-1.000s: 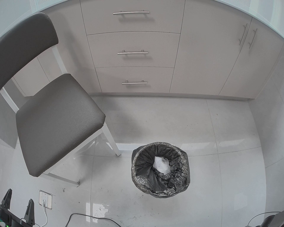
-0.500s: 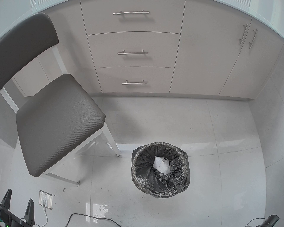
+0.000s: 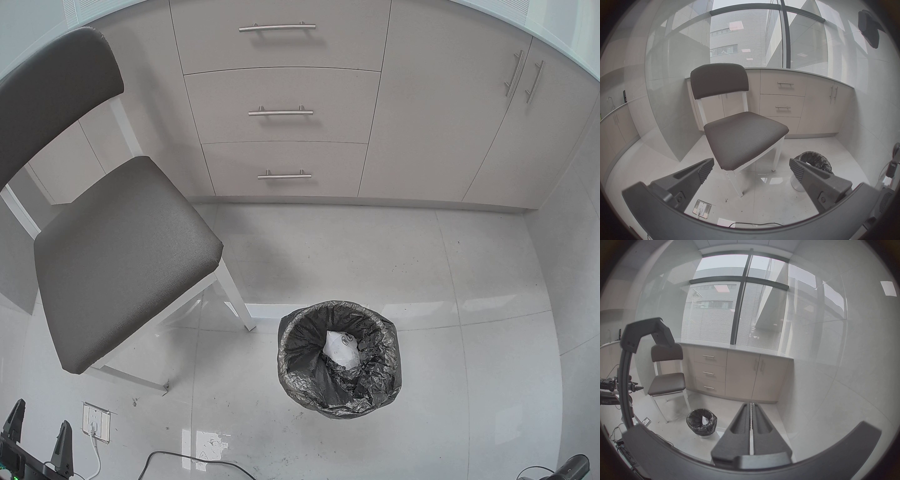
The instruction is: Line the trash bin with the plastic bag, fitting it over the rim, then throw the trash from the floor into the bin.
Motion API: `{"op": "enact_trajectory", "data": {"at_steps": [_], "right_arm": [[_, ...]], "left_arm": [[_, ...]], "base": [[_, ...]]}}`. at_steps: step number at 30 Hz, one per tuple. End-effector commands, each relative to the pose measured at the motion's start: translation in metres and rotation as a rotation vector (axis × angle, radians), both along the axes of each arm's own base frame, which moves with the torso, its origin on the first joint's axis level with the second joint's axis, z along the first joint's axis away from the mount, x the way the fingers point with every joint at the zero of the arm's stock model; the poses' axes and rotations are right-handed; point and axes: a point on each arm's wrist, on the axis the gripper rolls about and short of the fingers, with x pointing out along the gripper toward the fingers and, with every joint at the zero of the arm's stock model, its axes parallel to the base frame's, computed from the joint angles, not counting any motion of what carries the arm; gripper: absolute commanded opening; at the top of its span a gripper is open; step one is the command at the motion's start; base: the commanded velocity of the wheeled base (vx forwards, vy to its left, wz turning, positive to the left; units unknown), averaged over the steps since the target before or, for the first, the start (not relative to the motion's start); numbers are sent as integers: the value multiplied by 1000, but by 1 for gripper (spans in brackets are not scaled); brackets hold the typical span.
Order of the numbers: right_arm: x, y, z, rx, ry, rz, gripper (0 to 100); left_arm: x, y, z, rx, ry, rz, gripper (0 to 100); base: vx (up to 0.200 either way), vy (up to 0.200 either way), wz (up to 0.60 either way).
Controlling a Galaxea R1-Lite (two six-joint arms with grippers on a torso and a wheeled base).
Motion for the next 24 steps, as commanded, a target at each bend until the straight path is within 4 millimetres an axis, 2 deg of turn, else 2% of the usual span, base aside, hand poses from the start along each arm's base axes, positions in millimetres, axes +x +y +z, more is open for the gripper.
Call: {"op": "enact_trajectory", "data": {"at_steps": [1,6,7,10,11,12,14,16,17,18,19,21,24], "right_arm": [[24,21,-37,18,112,-75,0],[37,20,-42,114,180,-40,0],[51,21,-45,196,215,-1,0],[79,20,-48,293,250,24,0],[81,20,-48,300,249,25,0],[102,20,-48,374,223,35,0],[123,20,-49,437,183,44,0],[154,20,-57,463,145,45,0],[163,20,-60,463,129,39,0],[163,20,-60,463,129,39,0],[187,19,-71,462,77,9,0],[206,19,-83,430,36,-2,0],[233,19,-113,320,-3,-15,0]], "left_arm": [[0,0,-4,-1,-4,0,100],[0,0,-4,-1,-4,0,100],[0,0,-4,-1,-4,0,100],[0,0,-4,-1,-4,0,100],[0,0,-4,-1,-4,0,100],[0,0,-4,-1,-4,0,100],[0,0,-4,-1,-4,0,100],[0,0,-4,-1,-4,0,100],[0,0,-4,-1,-4,0,100],[0,0,-4,-1,-4,0,100],[0,0,-4,-1,-4,0,100],[0,0,-4,-1,-4,0,100],[0,0,-4,-1,-4,0,100]], "base": [[0,0,0],[0,0,0],[0,0,0],[0,0,0],[0,0,0],[0,0,0],[0,0,0],[0,0,0],[0,0,0],[0,0,0],[0,0,0],[0,0,0],[0,0,0]]}}
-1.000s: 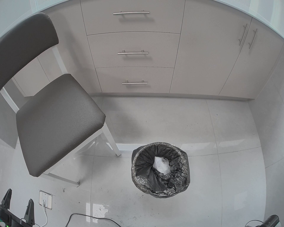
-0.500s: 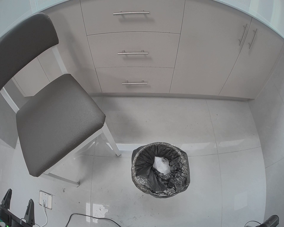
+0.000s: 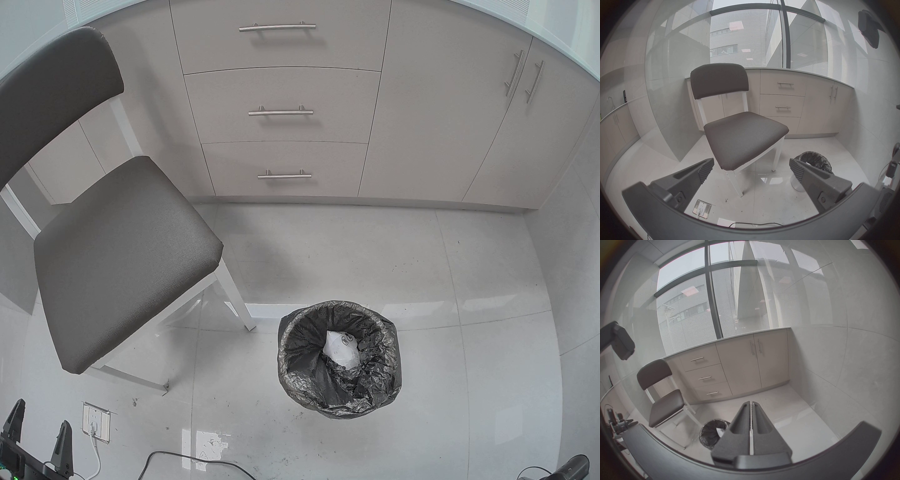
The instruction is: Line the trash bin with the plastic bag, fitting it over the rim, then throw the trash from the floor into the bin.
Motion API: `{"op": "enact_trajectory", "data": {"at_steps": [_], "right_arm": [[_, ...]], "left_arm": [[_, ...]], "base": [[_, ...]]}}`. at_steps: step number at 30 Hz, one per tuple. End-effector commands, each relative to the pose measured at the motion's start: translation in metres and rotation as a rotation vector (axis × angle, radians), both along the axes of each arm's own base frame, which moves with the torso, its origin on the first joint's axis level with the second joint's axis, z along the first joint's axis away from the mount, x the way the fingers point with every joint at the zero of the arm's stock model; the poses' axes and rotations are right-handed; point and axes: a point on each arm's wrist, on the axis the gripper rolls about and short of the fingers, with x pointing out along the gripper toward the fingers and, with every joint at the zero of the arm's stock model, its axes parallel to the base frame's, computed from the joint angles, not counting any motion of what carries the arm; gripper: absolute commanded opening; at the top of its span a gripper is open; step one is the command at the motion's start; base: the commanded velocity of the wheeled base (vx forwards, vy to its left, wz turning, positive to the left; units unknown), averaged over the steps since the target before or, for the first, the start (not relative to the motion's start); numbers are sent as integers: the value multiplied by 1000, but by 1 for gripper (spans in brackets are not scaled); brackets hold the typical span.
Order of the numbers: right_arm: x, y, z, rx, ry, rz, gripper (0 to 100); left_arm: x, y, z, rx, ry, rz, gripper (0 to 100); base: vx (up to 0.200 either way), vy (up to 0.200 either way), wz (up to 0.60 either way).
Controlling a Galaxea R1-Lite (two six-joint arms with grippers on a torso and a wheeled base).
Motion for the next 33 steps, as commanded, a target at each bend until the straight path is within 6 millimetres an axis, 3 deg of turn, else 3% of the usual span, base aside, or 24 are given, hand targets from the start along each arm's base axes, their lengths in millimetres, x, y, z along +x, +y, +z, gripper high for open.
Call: {"op": "enact_trajectory", "data": {"at_steps": [1,4,9,14,33], "right_arm": [[87,-1,-82,-91,-46,-58,0],[93,-1,-94,-156,-37,-71,0],[95,0,-110,-219,131,-52,0],[96,4,-115,-252,157,146,0],[96,3,-115,-226,162,128,0]], "left_arm": [[0,0,-4,0,-4,1,100],[0,0,-4,0,-4,1,100],[0,0,-4,0,-4,1,100],[0,0,-4,0,-4,1,100],[0,0,-4,0,-4,1,100]], "base": [[0,0,0],[0,0,0],[0,0,0],[0,0,0],[0,0,0]]}}
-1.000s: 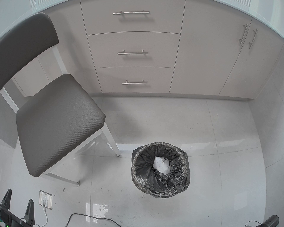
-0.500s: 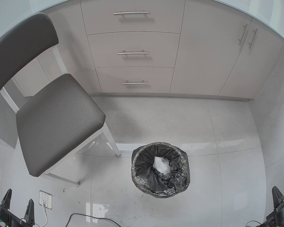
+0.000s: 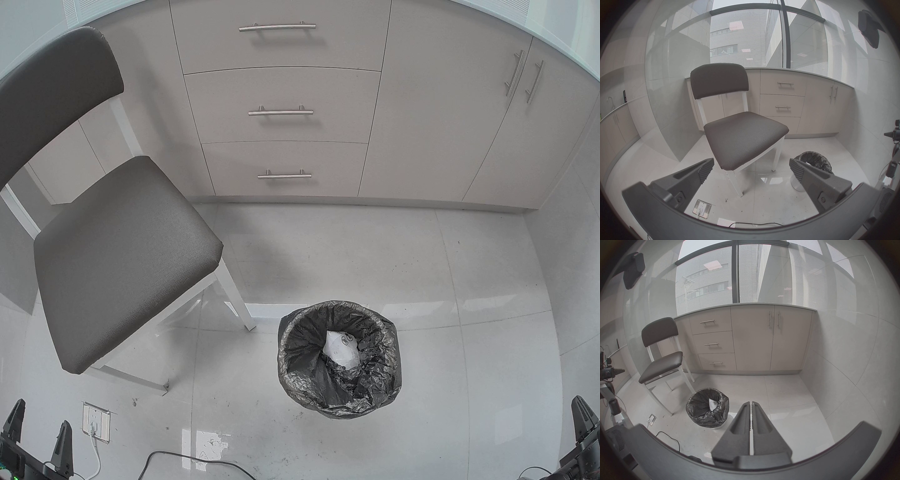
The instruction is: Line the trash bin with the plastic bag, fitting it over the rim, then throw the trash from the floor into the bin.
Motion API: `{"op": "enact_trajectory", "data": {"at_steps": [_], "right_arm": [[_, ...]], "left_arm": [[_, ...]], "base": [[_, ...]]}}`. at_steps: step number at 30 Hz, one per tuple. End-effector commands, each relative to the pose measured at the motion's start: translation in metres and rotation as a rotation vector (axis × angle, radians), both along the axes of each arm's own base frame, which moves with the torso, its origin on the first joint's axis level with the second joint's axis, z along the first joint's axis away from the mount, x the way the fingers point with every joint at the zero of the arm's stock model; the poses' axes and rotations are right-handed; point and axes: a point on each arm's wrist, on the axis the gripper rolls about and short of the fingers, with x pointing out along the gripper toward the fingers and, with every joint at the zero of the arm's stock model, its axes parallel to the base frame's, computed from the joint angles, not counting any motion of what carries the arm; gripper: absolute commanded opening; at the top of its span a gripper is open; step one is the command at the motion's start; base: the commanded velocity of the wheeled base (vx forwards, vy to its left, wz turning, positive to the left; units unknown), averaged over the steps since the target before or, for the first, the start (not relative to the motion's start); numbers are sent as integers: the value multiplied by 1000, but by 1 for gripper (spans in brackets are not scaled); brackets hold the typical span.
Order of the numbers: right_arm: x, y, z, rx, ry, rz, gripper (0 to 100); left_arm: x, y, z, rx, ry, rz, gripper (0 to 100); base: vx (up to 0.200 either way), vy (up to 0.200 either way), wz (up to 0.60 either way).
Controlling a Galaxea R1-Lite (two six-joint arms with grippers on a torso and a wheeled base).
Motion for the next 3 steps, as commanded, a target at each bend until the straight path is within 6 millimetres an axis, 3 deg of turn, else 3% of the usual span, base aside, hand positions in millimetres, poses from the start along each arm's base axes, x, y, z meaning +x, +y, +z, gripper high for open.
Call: {"op": "enact_trajectory", "data": {"at_steps": [1,3], "right_arm": [[0,0,-4,0,2,1,0],[0,0,-4,0,2,1,0]], "left_arm": [[0,0,-4,0,-4,1,100],[0,0,-4,0,-4,1,100]], "base": [[0,0,0],[0,0,0]]}}
